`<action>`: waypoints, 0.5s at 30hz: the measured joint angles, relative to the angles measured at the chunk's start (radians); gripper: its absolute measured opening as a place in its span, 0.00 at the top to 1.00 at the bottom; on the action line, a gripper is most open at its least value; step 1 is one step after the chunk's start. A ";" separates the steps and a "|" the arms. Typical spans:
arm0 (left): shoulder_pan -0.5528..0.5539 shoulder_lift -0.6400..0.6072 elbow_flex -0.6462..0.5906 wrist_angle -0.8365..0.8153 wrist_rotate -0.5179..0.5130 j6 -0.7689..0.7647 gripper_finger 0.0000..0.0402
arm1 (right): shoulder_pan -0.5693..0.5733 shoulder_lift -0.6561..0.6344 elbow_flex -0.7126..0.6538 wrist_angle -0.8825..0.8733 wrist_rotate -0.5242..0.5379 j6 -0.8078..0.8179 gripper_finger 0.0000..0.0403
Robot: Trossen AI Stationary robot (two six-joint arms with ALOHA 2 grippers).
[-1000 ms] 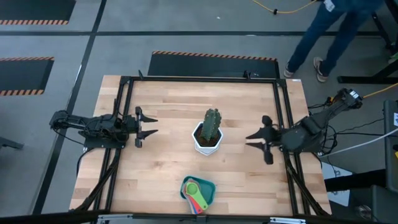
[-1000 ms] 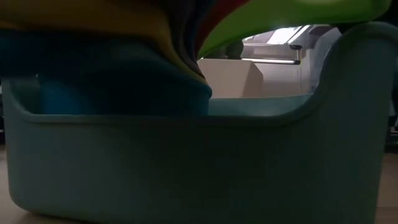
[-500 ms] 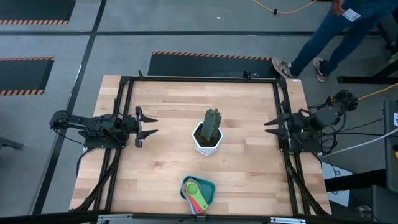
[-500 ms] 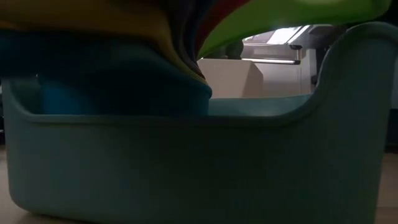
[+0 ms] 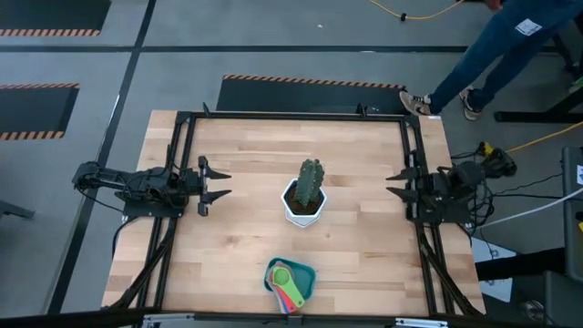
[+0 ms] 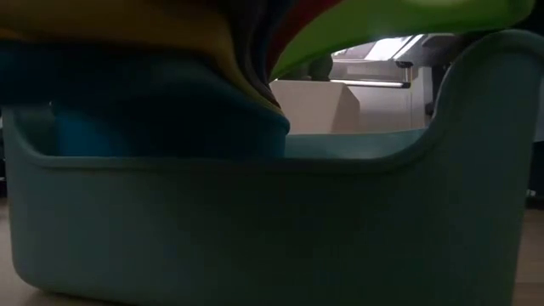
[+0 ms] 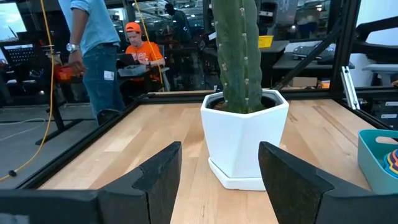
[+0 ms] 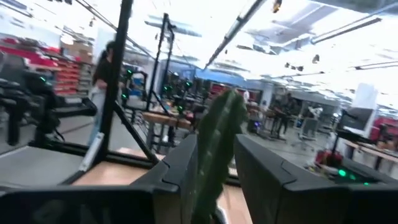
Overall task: Nest measuring cups in basket
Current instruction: Return to Home Position
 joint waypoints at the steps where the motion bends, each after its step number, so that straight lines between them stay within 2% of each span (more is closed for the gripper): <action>1: 0.000 0.000 0.000 0.000 0.000 0.000 0.48 | -0.018 -0.002 -0.009 0.001 -0.007 0.002 0.72; 15: 0.000 0.000 0.000 0.000 0.000 0.000 0.48 | -0.247 -0.002 -0.144 0.001 -0.036 0.156 0.72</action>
